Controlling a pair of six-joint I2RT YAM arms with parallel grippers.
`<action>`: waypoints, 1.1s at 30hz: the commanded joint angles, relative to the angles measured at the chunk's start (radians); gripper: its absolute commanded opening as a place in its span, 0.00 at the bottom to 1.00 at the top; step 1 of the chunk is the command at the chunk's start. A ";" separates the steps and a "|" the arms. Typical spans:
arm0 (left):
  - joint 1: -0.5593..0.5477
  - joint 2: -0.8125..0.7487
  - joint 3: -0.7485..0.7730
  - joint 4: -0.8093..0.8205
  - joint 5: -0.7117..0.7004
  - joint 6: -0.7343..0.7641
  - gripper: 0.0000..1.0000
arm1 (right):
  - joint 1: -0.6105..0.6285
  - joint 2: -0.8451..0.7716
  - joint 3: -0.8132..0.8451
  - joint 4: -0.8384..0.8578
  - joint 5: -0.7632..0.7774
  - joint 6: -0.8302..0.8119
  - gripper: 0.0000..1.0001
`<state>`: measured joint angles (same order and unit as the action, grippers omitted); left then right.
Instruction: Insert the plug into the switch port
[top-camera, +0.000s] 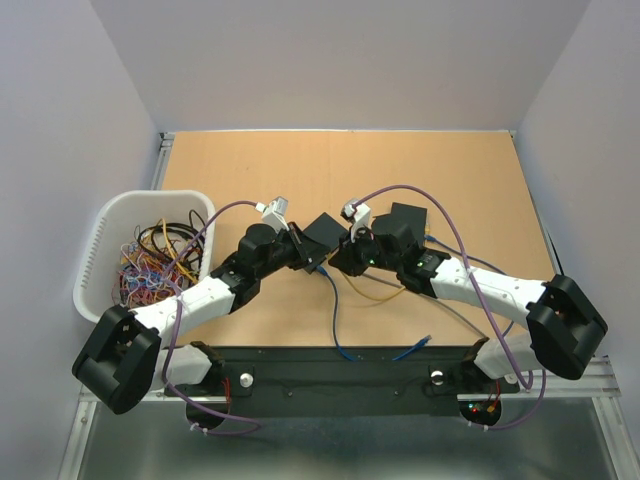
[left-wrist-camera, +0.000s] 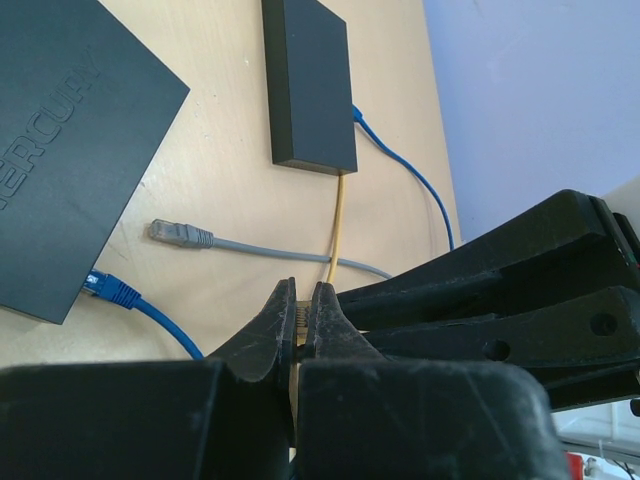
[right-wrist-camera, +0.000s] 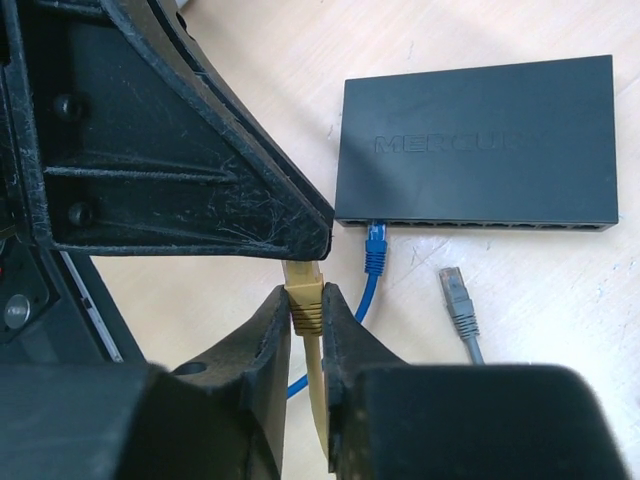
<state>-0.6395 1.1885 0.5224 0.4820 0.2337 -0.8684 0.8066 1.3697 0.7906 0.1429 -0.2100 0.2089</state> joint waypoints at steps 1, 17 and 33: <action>-0.002 -0.013 0.024 0.043 0.006 0.022 0.00 | 0.008 -0.011 0.030 0.081 -0.005 0.011 0.13; 0.057 0.118 0.079 0.041 0.009 0.118 0.56 | 0.003 0.032 -0.056 0.034 0.328 0.024 0.00; 0.287 0.413 0.198 0.162 0.115 0.197 0.57 | -0.064 0.388 0.099 0.021 0.511 0.027 0.01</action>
<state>-0.3649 1.5723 0.6773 0.5690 0.3153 -0.7128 0.7406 1.7145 0.8314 0.1429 0.2523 0.2329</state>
